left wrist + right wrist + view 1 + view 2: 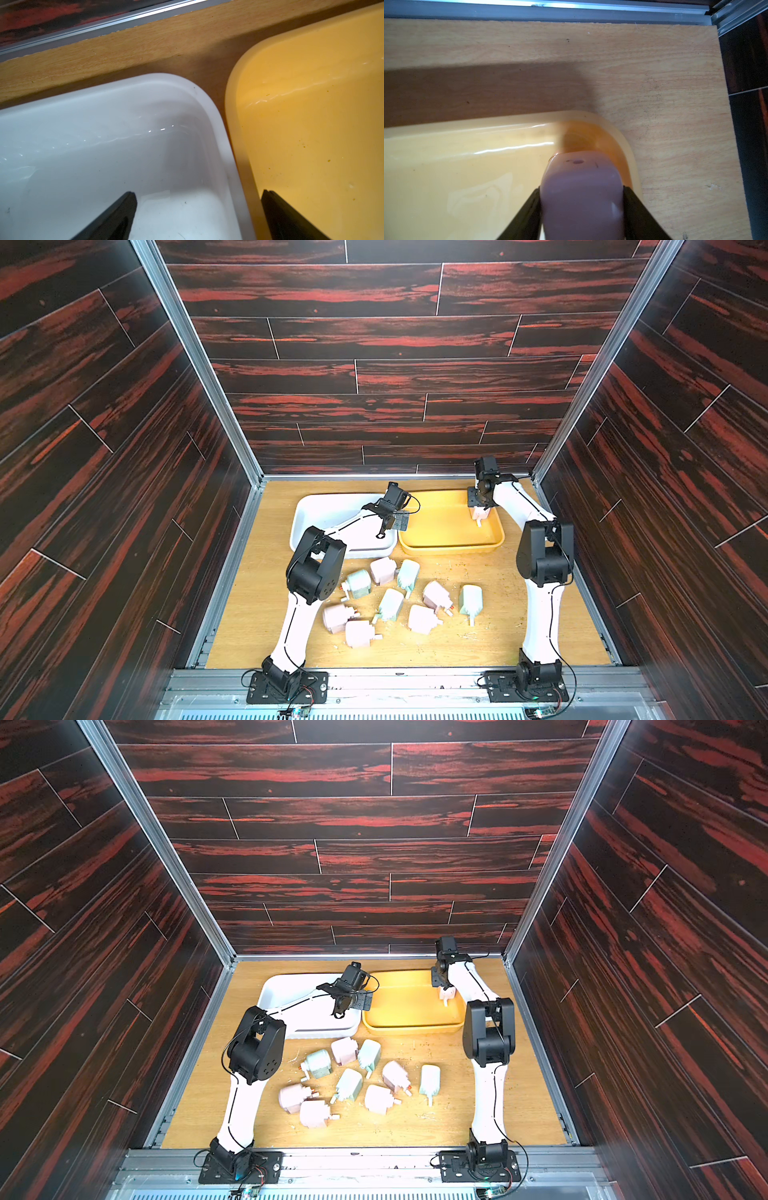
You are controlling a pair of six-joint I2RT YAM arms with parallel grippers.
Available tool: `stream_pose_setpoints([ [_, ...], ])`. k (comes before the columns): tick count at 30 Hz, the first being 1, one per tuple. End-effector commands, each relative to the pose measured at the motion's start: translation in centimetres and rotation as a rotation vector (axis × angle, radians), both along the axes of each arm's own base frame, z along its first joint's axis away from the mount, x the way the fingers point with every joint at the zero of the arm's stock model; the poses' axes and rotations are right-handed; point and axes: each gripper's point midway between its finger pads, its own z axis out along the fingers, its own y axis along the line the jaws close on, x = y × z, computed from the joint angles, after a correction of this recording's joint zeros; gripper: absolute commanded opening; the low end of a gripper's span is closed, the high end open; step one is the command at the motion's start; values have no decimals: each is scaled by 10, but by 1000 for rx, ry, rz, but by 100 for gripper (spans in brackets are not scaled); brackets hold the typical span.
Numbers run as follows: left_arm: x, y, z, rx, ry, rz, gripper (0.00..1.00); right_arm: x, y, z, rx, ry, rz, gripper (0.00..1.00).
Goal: Place the pencil sharpeners by color into the storage box
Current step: Place the pencil sharpener in the storage box.
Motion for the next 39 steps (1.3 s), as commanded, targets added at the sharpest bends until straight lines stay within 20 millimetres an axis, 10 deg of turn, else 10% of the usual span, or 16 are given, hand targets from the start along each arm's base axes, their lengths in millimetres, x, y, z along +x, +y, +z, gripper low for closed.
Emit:
stream_pose_setpoints([
  [1, -4, 11, 24, 12, -14, -3, 100, 7, 4, -1, 22, -9, -19, 37],
  [16, -9, 1, 37, -51, -3, -34, 100, 8, 8, 23, 24, -58, -3, 76],
  [28, -15, -2, 57, -96, -15, -54, 100, 0, 17, 46, 19, -110, 14, 81],
  [32, -21, -5, 66, -128, -18, -66, 100, -8, 22, 60, 9, -142, 19, 98],
  [39, -45, -1, 93, -202, -58, -98, 100, -45, 51, 91, 67, -266, 68, 98],
])
